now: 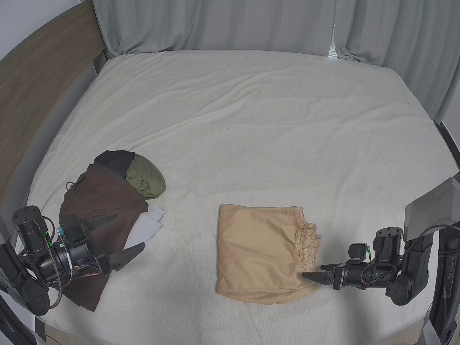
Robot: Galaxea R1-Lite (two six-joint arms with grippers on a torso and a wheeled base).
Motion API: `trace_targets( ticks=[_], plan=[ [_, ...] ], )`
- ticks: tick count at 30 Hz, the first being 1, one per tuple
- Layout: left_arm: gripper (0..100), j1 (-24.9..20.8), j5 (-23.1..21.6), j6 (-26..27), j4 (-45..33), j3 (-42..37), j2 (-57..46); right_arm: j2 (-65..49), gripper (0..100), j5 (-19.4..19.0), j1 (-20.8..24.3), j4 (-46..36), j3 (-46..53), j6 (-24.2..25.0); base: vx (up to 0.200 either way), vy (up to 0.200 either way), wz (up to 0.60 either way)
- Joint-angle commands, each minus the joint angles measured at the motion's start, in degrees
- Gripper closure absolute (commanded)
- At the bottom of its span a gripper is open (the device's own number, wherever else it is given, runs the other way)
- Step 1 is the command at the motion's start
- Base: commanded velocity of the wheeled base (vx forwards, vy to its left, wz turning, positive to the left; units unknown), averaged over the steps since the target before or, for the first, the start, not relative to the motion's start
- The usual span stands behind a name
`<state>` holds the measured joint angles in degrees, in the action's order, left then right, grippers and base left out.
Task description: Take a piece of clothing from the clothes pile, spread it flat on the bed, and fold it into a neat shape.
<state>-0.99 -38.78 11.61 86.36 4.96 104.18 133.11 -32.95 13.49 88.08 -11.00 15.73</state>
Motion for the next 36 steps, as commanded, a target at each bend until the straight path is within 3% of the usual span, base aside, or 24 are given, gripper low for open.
trace_targets(
  ticks=[1, 7, 18, 28, 36],
  plan=[
    [0, -0.07, 0.02, 0.0, 0.04, -0.04, -0.12, 3.21, 0, -0.01, 0.22, -0.01, -1.48, 2.38, 0.0, 0.0, 0.0],
    [0, -0.51, 0.02, 0.08, 0.04, -0.65, -0.12, 6.37, 0, -0.01, 0.57, -0.01, -3.33, 5.98, 0.0, 0.0, 0.0],
    [0, -0.86, -0.07, 0.08, 0.04, -0.65, -0.12, 9.27, 0, 1.05, 2.76, -0.01, -4.56, 6.69, 0.0, 0.0, 0.0],
    [0, -0.86, -0.07, 0.08, 0.04, -1.09, -0.12, 8.39, 0, 1.13, 7.34, 0.08, -6.49, 13.54, 0.0, 0.0, 0.0],
    [0, -0.95, -0.07, 0.08, 0.04, -1.09, -0.65, 8.48, 0, 1.13, 7.34, 0.08, -7.02, 13.89, 0.0, 0.0, 0.0]
  ],
)
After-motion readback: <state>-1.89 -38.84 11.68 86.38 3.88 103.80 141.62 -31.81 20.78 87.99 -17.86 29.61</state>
